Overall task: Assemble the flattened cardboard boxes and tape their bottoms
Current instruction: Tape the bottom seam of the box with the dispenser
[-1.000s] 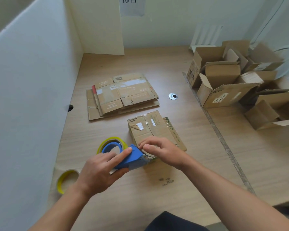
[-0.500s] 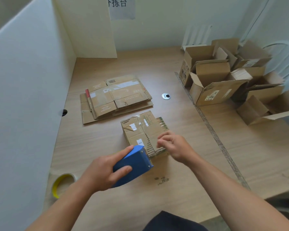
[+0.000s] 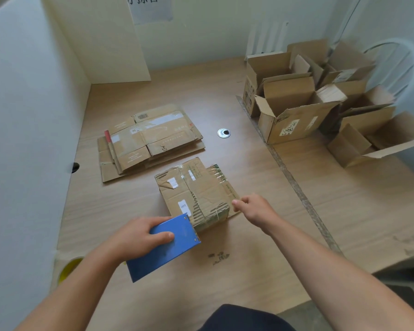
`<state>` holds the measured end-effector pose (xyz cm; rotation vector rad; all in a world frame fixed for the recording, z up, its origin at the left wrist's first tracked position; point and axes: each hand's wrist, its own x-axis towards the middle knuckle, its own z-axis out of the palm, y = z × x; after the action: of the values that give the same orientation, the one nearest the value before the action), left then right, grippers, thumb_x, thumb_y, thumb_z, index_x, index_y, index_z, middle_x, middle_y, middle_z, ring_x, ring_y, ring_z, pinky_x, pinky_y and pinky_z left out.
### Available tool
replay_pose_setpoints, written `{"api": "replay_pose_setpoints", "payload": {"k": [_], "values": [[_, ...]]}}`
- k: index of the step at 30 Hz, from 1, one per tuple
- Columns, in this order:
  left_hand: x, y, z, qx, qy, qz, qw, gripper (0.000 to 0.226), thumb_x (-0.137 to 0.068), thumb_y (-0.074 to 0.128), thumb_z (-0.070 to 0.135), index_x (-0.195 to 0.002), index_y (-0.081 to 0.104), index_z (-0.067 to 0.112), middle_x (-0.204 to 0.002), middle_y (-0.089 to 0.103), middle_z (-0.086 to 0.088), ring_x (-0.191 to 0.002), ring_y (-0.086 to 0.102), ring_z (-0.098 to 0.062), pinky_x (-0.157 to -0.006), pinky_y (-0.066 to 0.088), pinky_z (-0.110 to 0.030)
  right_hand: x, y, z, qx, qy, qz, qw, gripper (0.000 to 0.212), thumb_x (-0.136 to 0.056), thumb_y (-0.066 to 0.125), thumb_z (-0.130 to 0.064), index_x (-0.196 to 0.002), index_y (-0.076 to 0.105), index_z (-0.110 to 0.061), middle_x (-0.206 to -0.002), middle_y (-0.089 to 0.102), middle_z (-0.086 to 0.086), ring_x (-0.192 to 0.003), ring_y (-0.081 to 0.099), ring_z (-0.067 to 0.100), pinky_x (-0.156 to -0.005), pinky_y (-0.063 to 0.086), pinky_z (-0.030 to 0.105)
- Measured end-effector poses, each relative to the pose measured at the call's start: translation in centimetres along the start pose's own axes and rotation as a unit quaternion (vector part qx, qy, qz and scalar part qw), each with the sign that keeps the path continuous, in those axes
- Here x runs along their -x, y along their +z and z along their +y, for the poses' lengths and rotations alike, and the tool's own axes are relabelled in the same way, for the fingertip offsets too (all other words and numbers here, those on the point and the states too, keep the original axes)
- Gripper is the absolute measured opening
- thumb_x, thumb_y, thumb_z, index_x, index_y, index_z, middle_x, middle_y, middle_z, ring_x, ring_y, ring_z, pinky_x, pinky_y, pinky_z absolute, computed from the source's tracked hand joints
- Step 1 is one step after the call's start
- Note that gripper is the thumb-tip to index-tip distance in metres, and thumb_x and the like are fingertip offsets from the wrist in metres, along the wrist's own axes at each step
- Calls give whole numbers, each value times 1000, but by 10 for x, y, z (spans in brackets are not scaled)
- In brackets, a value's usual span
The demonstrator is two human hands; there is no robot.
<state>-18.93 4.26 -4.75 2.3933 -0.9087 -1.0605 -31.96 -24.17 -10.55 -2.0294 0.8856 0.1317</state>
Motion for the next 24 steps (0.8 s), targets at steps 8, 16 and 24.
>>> {"api": "replay_pose_setpoints", "payload": {"k": [8,16,24], "values": [[-10,1,12,-23,-56,-16,998,39,-75,48,62,-113,54,67,-100,68,22,-88,63,-2,-76,49,-23,-8,7,9,-18,29,-25,999,31,-98,58,-36,-78,74,-18,-100,72,16,-100,63,27,-77,42,30],[-10,-2,18,-12,-88,-26,996,34,-74,48,63,-107,54,68,-99,69,21,-88,65,-3,-85,53,-32,-12,5,10,-54,9,-22,998,37,-98,58,-33,-64,67,-23,-89,72,15,-92,63,26,-69,40,27],[-16,-5,21,5,-126,-46,991,38,-75,51,60,-111,64,55,-98,71,19,-88,67,-5,-86,52,-33,-21,15,10,-119,87,-46,988,32,-95,61,-41,-74,73,-20,-95,70,5,-97,59,25,-83,50,37]]}}
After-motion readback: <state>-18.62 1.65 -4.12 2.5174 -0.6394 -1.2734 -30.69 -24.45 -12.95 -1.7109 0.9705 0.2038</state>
